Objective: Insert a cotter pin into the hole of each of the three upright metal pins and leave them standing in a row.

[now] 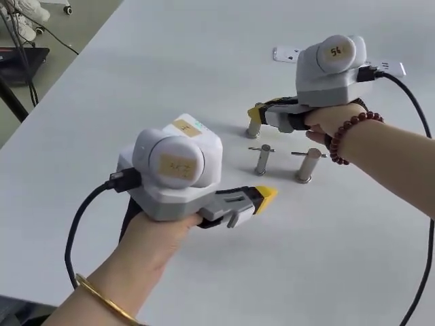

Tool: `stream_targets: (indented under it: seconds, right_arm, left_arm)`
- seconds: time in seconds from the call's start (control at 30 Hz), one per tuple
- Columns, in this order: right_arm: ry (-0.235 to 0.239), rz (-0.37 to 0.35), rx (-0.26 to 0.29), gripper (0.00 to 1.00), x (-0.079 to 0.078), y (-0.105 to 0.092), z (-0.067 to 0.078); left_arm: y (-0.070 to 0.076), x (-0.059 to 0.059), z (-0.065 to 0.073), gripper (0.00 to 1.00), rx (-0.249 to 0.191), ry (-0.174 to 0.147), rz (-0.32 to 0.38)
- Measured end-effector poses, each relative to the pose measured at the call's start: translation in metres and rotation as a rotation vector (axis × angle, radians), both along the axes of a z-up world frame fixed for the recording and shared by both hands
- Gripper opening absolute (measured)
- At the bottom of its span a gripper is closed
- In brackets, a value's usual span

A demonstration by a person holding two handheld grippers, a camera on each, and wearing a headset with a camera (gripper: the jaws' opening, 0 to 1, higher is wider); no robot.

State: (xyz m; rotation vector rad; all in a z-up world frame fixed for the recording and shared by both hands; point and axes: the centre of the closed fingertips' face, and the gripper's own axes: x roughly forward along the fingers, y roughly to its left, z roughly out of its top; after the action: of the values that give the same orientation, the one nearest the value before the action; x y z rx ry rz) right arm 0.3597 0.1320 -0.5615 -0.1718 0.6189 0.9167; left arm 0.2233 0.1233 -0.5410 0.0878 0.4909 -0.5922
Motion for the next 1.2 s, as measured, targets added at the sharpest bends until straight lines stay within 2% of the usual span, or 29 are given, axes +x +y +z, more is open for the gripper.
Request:
stream_targets:
  seconds: [0.2,0.3,0.5,0.87,1.0,1.2]
  right_arm:
    - [0.000,-0.012,-0.017,0.08,0.001,-0.011,-0.001]
    - [0.004,-0.029,0.001,0.08,-0.001,-0.019,0.002]
    - [-0.011,-0.038,-0.010,0.08,-0.004,-0.038,0.008]
    - [-0.020,-0.086,-0.058,0.08,-0.007,-0.091,0.008]
    - [-0.023,-0.094,-0.077,0.08,-0.011,-0.109,0.008]
    - [-0.020,-0.115,-0.094,0.08,-0.014,-0.131,0.008]
  left_arm:
    - [0.000,0.000,0.000,0.60,0.001,0.001,-0.003]
    - [-0.001,0.000,0.000,0.60,0.002,-0.002,-0.006]
    - [-0.003,-0.002,0.002,0.61,0.001,-0.002,-0.018]
    - [-0.004,-0.001,0.006,0.65,-0.009,-0.014,-0.019]
    - [-0.005,-0.003,0.004,0.69,-0.010,0.003,-0.027]
    - [-0.008,-0.005,0.004,0.75,-0.008,0.004,-0.046]
